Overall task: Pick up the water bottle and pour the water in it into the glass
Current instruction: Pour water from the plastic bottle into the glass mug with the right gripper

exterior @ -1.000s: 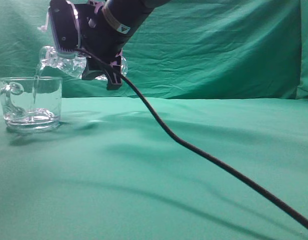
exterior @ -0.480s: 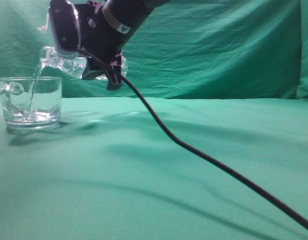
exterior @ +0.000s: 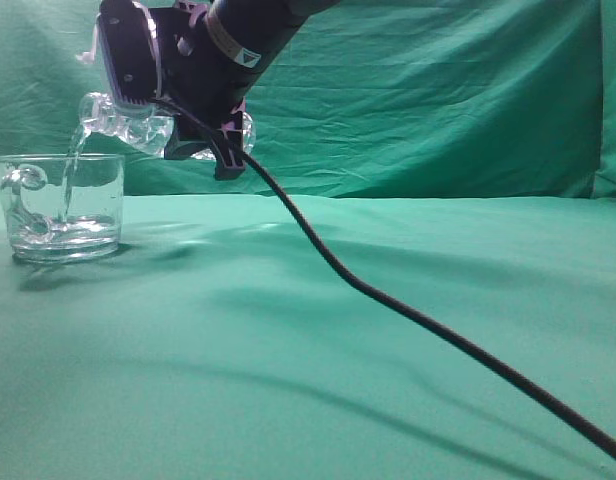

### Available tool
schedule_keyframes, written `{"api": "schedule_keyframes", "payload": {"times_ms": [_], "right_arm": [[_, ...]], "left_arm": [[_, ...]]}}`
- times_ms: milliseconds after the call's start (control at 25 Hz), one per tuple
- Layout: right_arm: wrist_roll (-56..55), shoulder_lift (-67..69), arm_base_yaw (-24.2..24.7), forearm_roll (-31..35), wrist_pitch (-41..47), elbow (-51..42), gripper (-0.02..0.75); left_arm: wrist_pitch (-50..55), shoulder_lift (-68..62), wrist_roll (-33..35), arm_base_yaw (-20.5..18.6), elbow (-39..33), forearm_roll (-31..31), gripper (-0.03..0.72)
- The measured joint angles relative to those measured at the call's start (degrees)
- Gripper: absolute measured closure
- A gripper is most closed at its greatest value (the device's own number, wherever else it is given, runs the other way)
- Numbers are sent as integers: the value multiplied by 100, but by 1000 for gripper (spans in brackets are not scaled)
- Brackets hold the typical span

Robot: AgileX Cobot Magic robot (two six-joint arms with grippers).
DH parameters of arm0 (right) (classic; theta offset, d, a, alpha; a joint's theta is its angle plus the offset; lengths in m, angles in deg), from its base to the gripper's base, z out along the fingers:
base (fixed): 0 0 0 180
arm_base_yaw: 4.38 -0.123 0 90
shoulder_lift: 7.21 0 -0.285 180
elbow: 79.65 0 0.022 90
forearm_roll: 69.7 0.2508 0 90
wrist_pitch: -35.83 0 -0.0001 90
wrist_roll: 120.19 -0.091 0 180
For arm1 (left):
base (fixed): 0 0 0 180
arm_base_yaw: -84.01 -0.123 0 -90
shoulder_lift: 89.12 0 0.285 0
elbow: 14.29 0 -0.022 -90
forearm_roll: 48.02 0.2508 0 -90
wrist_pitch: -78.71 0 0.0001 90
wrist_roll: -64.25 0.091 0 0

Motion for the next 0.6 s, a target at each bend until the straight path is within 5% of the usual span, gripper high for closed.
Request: {"api": "schedule_keyframes", "payload": {"times_ms": [600], "right_arm": [[0,0,0,-9,0,0,446]], "left_arm": [[0,0,0,0,0,0,688]]}}
